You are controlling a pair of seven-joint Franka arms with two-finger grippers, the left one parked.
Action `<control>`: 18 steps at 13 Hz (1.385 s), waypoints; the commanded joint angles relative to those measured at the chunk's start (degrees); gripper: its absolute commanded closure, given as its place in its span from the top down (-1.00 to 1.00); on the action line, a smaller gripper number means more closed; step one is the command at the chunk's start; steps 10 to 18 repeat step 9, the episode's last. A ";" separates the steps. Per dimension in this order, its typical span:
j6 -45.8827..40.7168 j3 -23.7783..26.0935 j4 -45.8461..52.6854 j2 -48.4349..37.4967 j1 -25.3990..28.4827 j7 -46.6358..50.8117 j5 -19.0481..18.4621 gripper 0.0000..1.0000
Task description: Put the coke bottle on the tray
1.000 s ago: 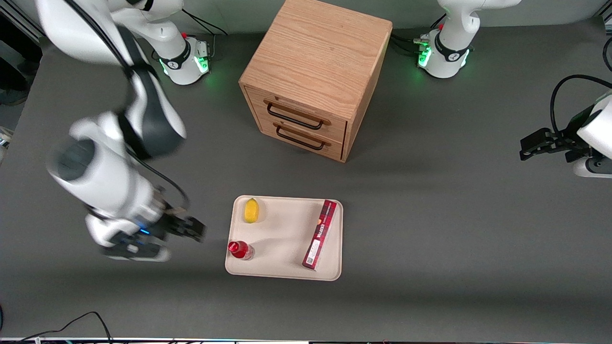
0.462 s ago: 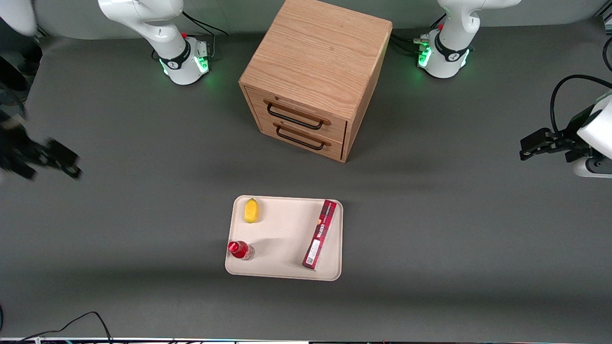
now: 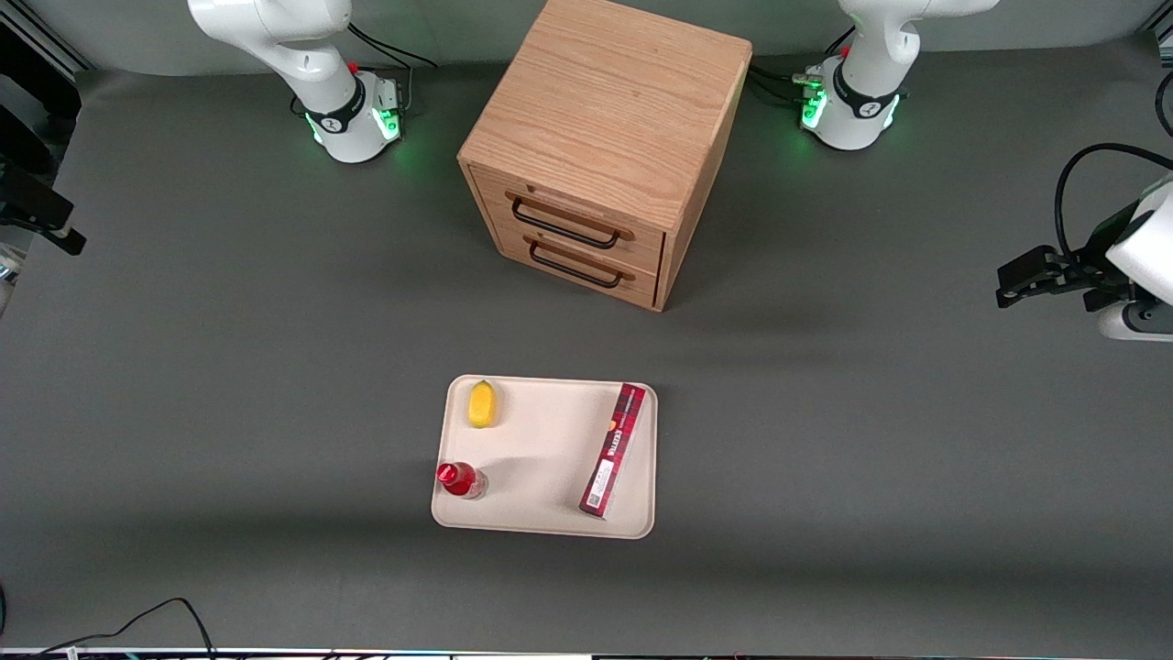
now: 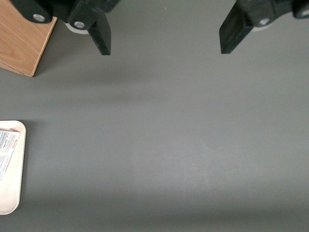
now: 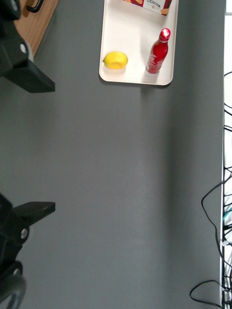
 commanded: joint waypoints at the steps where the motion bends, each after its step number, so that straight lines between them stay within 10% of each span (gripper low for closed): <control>1: -0.78 0.00 -0.14 -0.15 0.26 0.05 0.68 1.00; 18: -0.87 -0.53 -0.32 0.55 2.45 3.83 0.94 1.00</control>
